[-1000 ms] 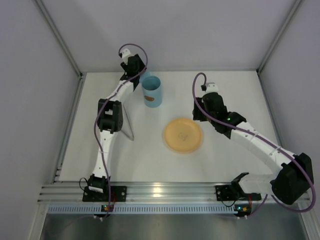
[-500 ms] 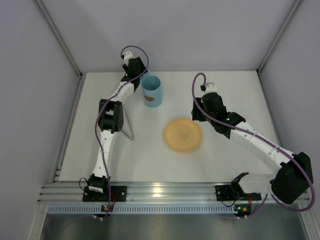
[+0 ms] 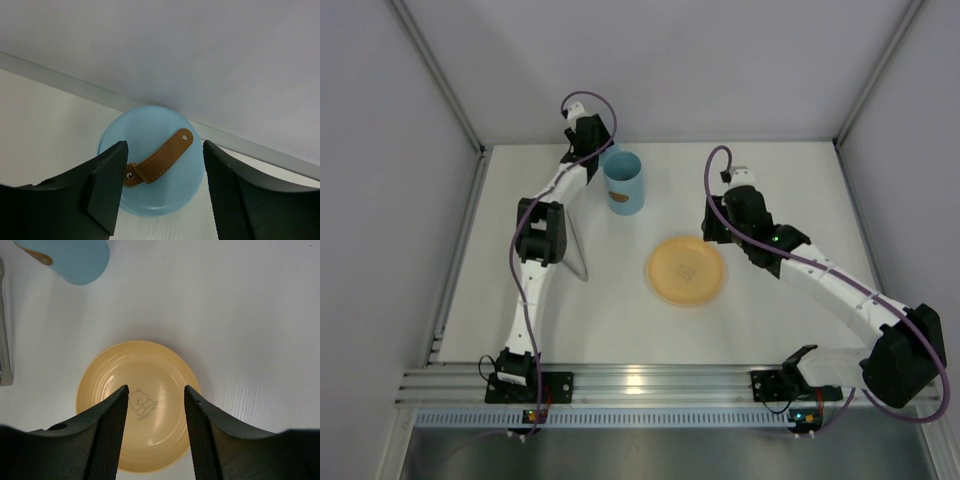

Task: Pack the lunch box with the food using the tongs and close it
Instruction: Move the box lid to the center of the board.

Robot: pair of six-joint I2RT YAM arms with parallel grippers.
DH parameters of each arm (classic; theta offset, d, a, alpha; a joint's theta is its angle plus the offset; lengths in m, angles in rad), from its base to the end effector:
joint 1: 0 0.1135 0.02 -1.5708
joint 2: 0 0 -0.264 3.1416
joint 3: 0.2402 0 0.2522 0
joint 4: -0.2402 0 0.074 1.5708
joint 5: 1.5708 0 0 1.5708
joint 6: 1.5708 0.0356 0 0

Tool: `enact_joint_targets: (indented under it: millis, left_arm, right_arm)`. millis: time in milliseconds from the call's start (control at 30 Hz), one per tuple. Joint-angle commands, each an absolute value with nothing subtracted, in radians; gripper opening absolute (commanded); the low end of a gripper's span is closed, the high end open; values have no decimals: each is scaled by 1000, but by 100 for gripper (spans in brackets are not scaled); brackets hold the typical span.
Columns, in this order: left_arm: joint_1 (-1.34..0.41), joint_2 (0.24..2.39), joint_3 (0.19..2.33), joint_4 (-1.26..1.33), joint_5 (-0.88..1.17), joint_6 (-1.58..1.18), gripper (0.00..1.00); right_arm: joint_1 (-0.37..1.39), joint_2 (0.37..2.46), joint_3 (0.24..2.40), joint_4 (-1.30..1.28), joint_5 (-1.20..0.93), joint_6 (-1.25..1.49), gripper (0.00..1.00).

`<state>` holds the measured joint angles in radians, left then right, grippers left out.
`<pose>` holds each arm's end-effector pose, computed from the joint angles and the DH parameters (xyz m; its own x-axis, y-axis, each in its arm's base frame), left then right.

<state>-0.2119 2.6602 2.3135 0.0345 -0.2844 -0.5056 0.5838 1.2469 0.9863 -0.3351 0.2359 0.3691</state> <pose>0.5962 -0.1180 0.1757 -0.2341 -0.4252 -0.8743 -0.1972 0.9014 -0.3855 0.2366 0.1463 0.2977 -0.5717 0.0427 -0.8193 -0.1804 0.9677 0.1763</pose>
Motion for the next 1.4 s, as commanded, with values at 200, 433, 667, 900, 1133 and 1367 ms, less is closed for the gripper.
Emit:
enact_joint_targets:
  millis: [200, 433, 667, 900, 1133, 1367]
  left_arm:
    - [-199, 2698, 2356, 49, -278, -486, 66]
    - [-199, 2709, 2358, 44, -273, -485, 63]
    - [-199, 2709, 2356, 48, -270, -480, 57]
    - [-199, 2706, 2356, 43, -264, -474, 47]
    - [-199, 2691, 2350, 28, -261, -469, 36]
    - [-199, 2678, 2335, 5, -252, -460, 29]
  right_arm:
    - [571, 1261, 982, -267, 229, 383, 48]
    - [571, 1269, 989, -267, 226, 382, 47]
    - [571, 1279, 986, -262, 224, 383, 47]
    - [571, 1281, 985, -259, 219, 387, 45]
    - [571, 1275, 977, -256, 213, 393, 44]
    - [571, 1263, 962, -247, 202, 400, 43]
